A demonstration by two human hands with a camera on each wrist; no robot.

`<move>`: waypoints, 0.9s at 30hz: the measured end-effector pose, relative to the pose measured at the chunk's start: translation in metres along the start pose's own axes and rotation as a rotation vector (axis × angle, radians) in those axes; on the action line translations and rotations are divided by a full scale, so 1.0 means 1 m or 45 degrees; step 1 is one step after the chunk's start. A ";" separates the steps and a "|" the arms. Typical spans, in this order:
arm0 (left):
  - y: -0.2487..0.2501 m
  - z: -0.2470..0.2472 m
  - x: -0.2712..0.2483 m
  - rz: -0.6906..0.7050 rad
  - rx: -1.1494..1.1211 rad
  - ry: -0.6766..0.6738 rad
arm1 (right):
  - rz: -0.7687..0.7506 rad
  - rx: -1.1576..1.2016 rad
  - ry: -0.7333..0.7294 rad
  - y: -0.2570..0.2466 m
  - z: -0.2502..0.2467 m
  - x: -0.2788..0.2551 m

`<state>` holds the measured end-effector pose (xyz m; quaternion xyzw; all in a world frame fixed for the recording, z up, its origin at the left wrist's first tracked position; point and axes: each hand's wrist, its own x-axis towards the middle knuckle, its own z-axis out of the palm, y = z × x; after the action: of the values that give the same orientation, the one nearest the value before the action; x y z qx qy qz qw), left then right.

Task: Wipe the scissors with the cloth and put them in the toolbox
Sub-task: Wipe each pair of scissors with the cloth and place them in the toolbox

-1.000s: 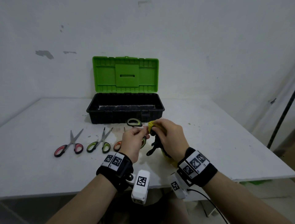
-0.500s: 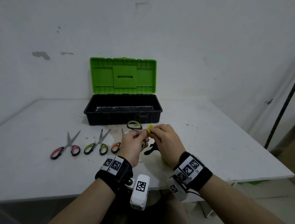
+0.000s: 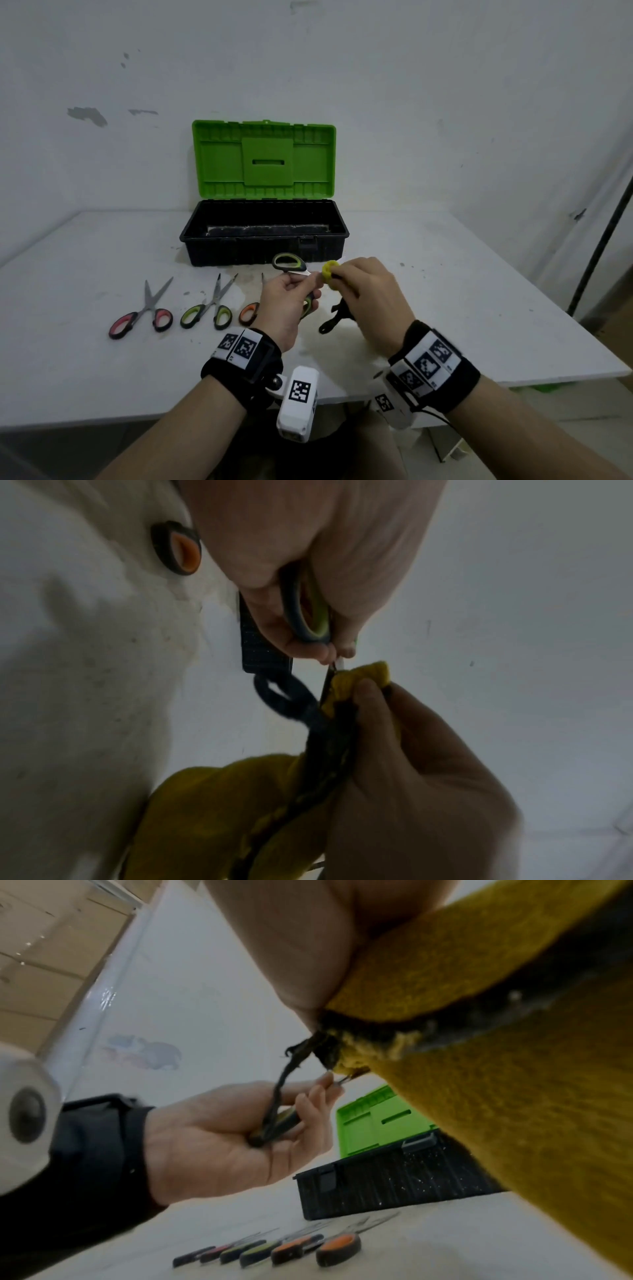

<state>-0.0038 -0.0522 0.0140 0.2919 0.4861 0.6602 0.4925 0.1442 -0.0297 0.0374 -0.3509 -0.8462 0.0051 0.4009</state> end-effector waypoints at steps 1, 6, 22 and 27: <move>-0.001 0.001 -0.001 -0.003 -0.007 -0.004 | -0.018 -0.013 -0.012 -0.001 0.005 -0.002; -0.003 0.003 -0.005 0.036 0.011 -0.002 | -0.042 -0.079 -0.040 0.001 0.017 -0.002; -0.003 -0.001 -0.001 0.071 0.125 0.012 | 0.068 -0.047 -0.099 -0.014 0.000 -0.001; -0.005 -0.001 -0.005 0.091 0.127 -0.008 | 0.085 -0.069 -0.145 -0.010 0.018 0.001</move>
<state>-0.0013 -0.0566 0.0097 0.3352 0.5062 0.6514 0.4550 0.1251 -0.0317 0.0287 -0.3888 -0.8552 0.0156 0.3423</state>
